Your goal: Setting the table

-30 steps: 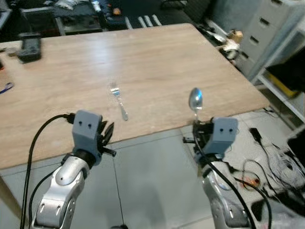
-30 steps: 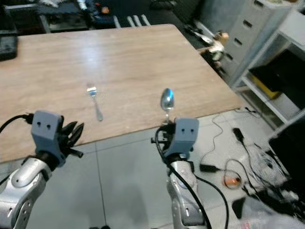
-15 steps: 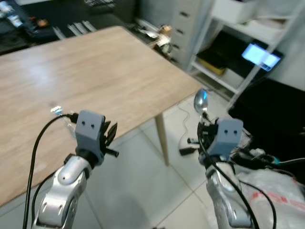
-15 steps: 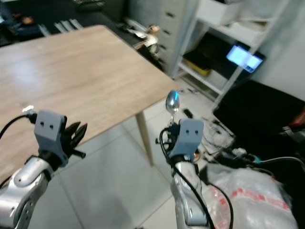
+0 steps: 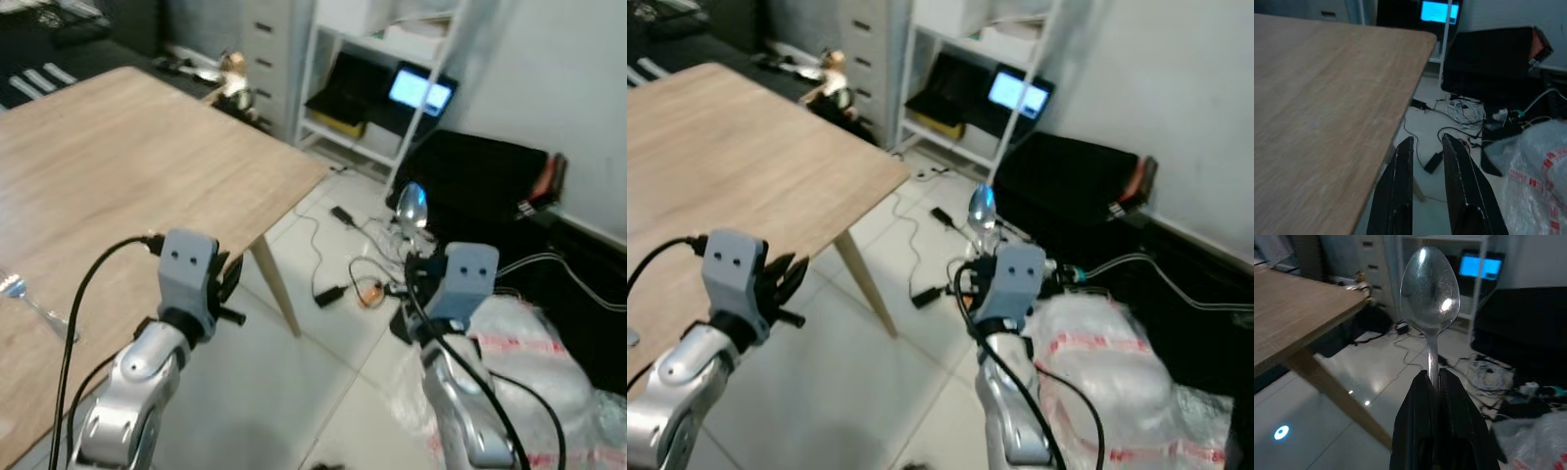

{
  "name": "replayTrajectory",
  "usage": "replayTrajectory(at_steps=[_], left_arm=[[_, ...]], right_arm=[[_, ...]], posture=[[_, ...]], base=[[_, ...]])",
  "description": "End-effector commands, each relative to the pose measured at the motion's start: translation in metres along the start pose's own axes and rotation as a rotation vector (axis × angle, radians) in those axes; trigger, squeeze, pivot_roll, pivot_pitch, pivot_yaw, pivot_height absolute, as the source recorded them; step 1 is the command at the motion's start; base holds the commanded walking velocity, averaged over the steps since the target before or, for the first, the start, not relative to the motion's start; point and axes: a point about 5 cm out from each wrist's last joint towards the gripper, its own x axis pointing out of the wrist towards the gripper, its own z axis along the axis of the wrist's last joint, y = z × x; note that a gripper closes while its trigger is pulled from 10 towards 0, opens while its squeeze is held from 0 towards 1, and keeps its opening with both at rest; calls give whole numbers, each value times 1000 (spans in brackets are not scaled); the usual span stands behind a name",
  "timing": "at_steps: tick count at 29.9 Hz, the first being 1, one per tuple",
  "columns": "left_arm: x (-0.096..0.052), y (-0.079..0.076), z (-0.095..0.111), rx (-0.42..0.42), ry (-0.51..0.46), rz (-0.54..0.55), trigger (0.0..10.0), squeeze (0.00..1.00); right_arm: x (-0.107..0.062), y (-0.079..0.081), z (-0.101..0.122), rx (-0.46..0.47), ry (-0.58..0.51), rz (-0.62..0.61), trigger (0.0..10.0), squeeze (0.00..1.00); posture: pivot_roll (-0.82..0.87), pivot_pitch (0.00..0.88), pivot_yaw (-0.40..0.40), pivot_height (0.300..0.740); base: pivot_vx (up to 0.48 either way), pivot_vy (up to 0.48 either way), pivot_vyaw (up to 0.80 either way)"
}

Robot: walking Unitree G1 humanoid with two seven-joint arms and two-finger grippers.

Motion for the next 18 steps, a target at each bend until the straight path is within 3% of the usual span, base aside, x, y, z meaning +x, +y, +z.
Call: replayTrajectory(at_steps=[1, 18], left_arm=[[0, -2, -3, 4, 8, -8, 10000, 0], [0, -2, -3, 3, 9, -12, 10000, 0]], right_arm=[[-1, -4, -4, 2, 20, -20, 9569, 0], [-2, -4, -5, 3, 25, -25, 9294, 0]], posture=[[18, 57, 45, 740], [17, 61, 48, 740]], base=[[0, 0, -800], [0, 0, -800]])
